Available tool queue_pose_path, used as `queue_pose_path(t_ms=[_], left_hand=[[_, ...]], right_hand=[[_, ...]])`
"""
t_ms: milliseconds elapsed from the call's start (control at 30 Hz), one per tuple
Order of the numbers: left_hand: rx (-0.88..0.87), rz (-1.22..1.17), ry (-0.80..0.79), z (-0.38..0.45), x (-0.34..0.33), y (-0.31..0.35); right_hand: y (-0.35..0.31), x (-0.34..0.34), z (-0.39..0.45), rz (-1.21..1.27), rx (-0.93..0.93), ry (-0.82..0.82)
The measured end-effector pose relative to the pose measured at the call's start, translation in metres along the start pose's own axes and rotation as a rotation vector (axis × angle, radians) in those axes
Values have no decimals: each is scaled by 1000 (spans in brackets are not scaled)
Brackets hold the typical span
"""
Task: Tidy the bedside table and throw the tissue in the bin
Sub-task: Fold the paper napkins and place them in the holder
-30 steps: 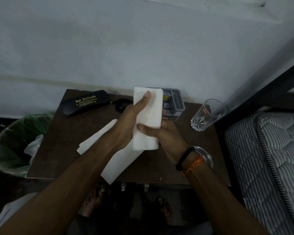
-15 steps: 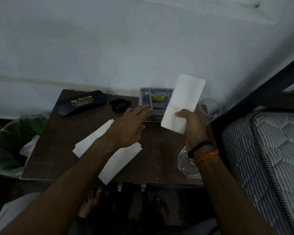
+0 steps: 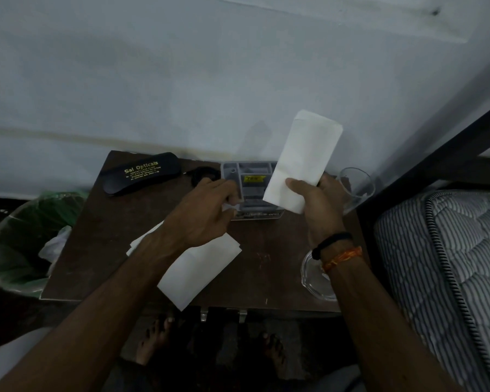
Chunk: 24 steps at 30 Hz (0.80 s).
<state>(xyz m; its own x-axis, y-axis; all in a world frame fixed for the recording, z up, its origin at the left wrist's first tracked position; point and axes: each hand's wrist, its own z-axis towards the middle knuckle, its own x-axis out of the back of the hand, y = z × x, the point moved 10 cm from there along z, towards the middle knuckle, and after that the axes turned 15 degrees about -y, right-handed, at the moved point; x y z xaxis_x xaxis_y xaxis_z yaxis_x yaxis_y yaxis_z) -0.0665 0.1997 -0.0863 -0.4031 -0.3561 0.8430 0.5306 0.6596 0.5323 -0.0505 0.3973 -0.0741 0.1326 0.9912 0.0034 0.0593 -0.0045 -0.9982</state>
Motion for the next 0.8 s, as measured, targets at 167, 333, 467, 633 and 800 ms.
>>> queue_pose_path(t_ms=[167,333,467,633,800], left_hand=[[-34,-3,56,-9,8,-4],[-19,-80,37,-13,14,-12],[78,-247,257,-17,40,-13],[72,-598,283,-6,40,-11],[102,-580,362,-6,39,-26]], right_hand=[[-4,-7,7,-51,22,-16],[-8,-17,14,-79,37,-51],[-6,-39,17,-32,16,-153],[-4,-69,15,-62,21,-311],[-8,-69,17,-288,73,-344]])
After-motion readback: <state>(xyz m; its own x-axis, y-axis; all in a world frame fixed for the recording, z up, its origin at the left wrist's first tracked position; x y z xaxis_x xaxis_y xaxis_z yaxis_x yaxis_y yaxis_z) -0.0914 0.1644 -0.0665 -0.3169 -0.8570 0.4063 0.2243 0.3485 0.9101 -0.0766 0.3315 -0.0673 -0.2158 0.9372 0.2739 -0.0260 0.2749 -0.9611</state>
